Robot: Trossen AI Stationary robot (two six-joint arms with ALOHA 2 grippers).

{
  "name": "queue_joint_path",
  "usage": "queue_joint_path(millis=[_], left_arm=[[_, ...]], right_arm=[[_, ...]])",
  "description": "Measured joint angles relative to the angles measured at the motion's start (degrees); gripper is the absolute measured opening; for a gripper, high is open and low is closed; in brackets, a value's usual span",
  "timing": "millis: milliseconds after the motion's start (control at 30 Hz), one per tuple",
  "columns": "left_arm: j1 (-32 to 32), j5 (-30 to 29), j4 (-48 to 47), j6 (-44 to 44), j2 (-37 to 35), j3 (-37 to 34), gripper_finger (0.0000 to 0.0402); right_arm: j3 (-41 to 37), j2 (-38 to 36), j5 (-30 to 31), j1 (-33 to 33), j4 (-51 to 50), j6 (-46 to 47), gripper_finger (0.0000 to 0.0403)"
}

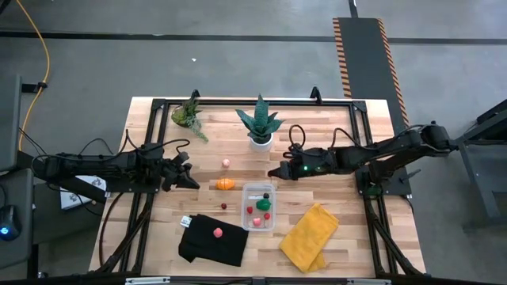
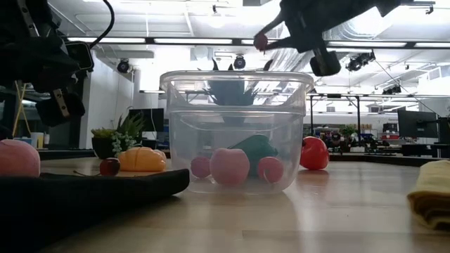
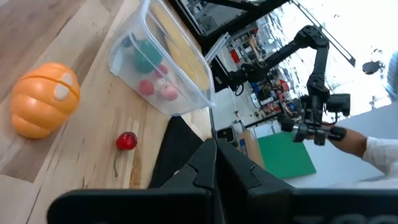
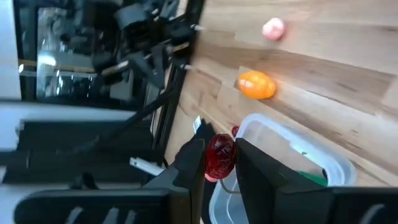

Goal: Pick and placing Produce into tupperware
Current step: Put the top cherry into the transparent container

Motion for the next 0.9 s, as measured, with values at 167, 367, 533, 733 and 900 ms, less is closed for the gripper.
queue_joint_path(millis=[167,367,533,733,900], left_arm=[[0.0,-0.58,0.0,-0.89,0.0,0.01,0.0001],[0.0,-0.83,0.0,-1.53,0.0,0.0,0.0001],[0.0,-0.79,0.0,-2.59,0.0,-0.01,0.0001],[0.0,-0.74,0.0,-2.61,0.0,-0.01,0.0001],[0.0,-0.55,-0.01,-2.62,0.01,0.0,0.0001]], right_arm=[[0.04,0.29,-0.02,2.96,0.19,-2.14,0.0073],[6.94,5.71,0.17,6.17,-0.71,-9.04,0.0073],[19.36,12.81,0.24,6.7,-18.08,-14.98,0.0073],[33.93,22.21,0.35,7.04,-38.88,-19.28,0.0073],[41.94,28.95,0.21,7.51,-45.14,-21.99,0.0073]])
